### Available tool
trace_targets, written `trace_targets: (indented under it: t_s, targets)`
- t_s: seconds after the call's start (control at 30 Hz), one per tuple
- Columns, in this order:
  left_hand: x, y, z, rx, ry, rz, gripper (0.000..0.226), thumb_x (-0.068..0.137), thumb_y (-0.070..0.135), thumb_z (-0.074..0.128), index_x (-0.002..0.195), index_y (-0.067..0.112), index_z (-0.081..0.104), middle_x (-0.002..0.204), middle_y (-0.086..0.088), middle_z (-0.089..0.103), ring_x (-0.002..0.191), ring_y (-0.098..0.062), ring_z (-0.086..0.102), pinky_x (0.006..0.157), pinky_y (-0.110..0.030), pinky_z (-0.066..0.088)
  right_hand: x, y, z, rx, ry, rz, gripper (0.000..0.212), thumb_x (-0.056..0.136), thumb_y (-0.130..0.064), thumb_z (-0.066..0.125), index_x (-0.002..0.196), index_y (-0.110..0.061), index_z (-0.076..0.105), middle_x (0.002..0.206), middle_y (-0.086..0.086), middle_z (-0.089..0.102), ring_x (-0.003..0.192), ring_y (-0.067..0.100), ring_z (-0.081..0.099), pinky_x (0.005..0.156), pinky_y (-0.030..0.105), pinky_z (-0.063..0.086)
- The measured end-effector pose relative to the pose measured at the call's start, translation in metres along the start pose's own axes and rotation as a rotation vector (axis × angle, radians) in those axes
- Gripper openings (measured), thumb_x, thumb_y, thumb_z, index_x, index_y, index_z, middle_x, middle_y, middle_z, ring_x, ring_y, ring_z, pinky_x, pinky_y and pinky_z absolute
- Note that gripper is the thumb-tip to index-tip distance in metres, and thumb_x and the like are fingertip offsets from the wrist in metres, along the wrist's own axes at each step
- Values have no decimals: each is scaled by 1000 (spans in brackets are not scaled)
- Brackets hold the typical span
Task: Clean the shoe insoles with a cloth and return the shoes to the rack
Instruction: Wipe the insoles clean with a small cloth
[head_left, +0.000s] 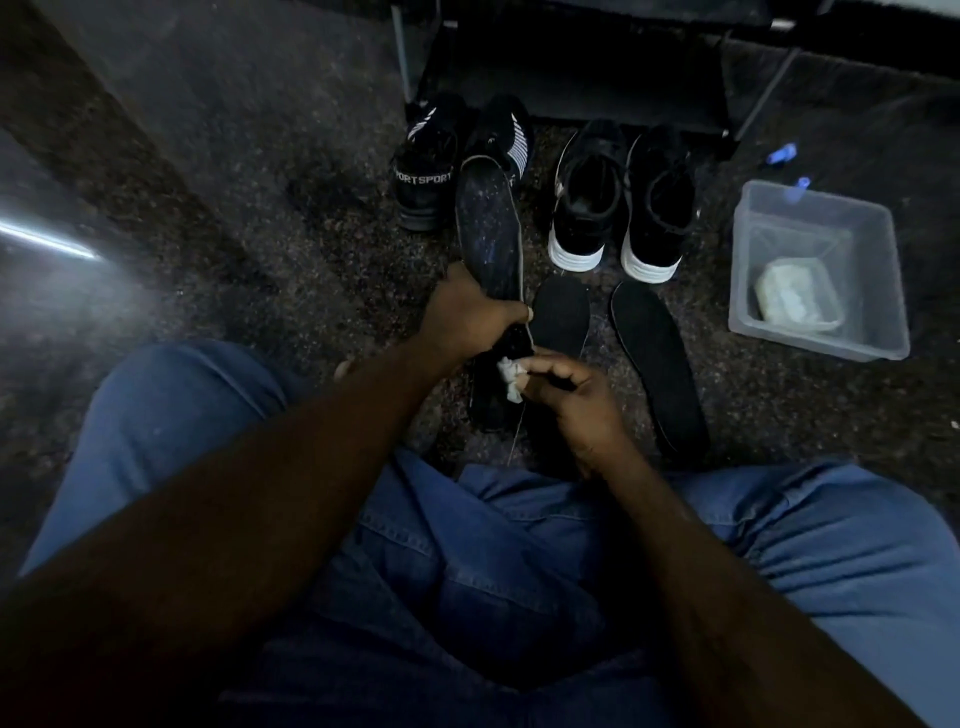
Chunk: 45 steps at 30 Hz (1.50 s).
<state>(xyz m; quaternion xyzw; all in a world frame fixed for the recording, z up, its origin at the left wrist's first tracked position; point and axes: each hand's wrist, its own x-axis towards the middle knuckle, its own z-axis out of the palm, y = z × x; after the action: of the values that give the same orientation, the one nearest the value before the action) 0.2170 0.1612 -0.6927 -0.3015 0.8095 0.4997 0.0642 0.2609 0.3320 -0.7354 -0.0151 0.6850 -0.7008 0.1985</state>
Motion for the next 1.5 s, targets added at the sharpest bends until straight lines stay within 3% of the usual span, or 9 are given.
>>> trace_targets:
  t_s: [0.2,0.33,0.53,0.67,0.77,0.87,1.07,1.23,1.5]
  targets:
    - [-14,12,6,-81,-42,9,88,63,44,91,131,13,44,120,-5,63,100,-25,69,70,-47,66,7,-3,-11,18,147,36,21,92,2,72,93,-18,79,94,0,79,87,9,71,83,26,55]
    - [-16,18,3,-109,-17,-80,101,49,49,84,132,14,39,122,-9,59,102,-30,67,75,-49,65,3,-9,-7,-27,120,-3,16,92,2,71,99,-11,79,96,0,79,88,8,71,82,22,56]
    - [-13,18,-27,-284,-120,-265,71,76,16,74,130,19,28,115,-10,56,98,-28,59,81,-53,60,-1,-12,26,-229,125,-183,17,89,-3,76,95,-18,80,104,-4,76,95,3,70,89,22,54]
    - [-8,21,-59,-337,-123,-273,79,62,27,79,133,12,50,108,-8,68,98,-29,66,81,-56,59,-3,-23,56,-568,222,-528,18,87,-2,72,99,-12,80,106,0,75,95,10,70,89,23,56]
    - [-3,26,-86,-429,-179,-219,27,84,35,75,105,19,69,99,-1,71,104,-27,66,97,-52,52,-3,-38,75,-687,279,-634,17,86,-3,69,99,-10,78,107,3,74,92,18,70,84,24,55]
    - [4,29,-112,-545,-191,-146,33,93,49,66,111,21,69,106,-2,70,105,-26,65,103,-51,49,-1,-46,88,-720,317,-660,16,85,-1,71,98,-9,78,105,4,73,91,19,69,82,23,52]
    - [21,47,-133,-924,-119,-16,53,105,57,44,97,14,73,79,-1,77,75,-17,75,67,-29,59,-1,-55,101,-407,227,-409,12,87,-5,77,93,-15,81,99,-6,76,94,4,71,89,24,56]
    - [30,47,-133,-1049,-227,60,75,102,67,37,132,5,66,118,-16,74,103,-29,74,84,-43,61,3,-69,92,-26,114,22,19,91,-1,71,91,-18,79,89,2,79,82,16,70,80,34,56]
    - [29,55,-138,-1162,-580,158,84,100,74,22,153,13,47,139,-19,61,114,-39,68,98,-59,55,-13,-90,75,90,16,73,26,91,8,62,86,-11,79,82,9,77,68,11,67,60,20,50]
